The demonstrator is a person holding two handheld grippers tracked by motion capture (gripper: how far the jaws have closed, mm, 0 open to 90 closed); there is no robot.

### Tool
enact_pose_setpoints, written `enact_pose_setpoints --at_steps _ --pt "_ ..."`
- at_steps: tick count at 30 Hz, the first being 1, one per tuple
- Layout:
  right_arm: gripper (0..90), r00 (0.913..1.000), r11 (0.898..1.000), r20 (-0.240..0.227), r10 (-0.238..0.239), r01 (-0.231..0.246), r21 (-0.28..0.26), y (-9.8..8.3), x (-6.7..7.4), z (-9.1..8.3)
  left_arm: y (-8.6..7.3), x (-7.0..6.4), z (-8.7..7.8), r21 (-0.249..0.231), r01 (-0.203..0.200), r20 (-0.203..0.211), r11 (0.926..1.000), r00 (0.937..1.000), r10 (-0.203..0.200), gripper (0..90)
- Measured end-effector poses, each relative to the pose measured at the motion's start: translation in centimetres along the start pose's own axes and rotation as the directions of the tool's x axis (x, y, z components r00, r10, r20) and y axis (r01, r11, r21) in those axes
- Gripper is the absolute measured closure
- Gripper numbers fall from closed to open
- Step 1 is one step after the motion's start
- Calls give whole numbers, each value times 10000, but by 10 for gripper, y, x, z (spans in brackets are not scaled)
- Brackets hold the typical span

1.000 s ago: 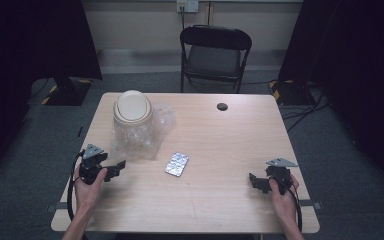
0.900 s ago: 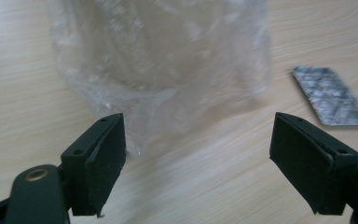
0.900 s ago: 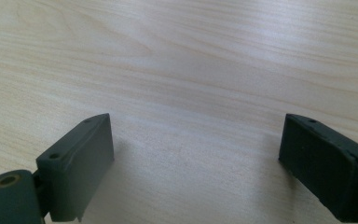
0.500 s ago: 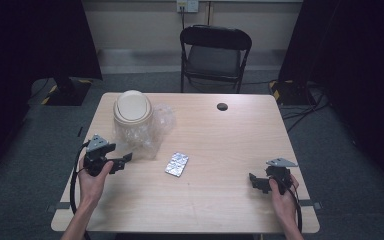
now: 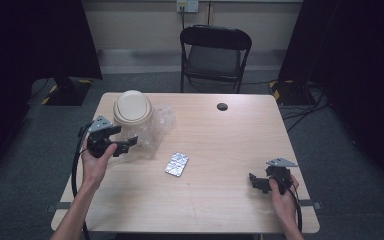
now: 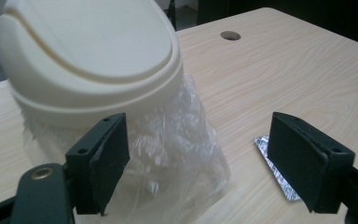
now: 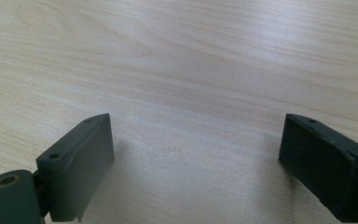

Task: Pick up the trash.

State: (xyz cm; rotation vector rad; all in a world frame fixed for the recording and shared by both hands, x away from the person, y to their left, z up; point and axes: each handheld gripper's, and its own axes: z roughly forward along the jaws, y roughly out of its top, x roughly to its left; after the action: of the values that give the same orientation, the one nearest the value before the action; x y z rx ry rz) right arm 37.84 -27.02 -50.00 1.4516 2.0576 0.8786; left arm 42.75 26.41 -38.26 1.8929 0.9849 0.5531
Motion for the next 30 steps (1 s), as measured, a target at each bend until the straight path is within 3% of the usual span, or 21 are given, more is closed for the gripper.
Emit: enact_pose_setpoints --at_steps 2,9,11,13,20,28,30 --pt "93 10000 10000 4 -2 2 0 0 0 0 7 0 4 133 -252 156 9996 9996 250 205" --pt "93 10000 10000 4 1 -1 0 0 0 0 18 4 13 166 -335 143 9993 9993 333 205" --pt "93 10000 10000 4 -1 1 -1 0 0 0 24 4 18 -54 -343 271 9994 9990 344 199" --pt "93 10000 10000 2 -1 1 1 0 0 0 29 7 23 102 -450 218 9989 9988 448 197" --pt "93 10000 10000 1 0 0 1 0 0 0 38 19 46 278 16 243 9996 9997 -23 170" --pt "92 10000 10000 -8 -5 5 8 0 0 0 38 25 59 355 -137 48 9993 9999 135 203" --pt "92 10000 10000 -7 -11 11 8 0 0 0 37 25 61 601 -160 74 9981 9999 156 204"
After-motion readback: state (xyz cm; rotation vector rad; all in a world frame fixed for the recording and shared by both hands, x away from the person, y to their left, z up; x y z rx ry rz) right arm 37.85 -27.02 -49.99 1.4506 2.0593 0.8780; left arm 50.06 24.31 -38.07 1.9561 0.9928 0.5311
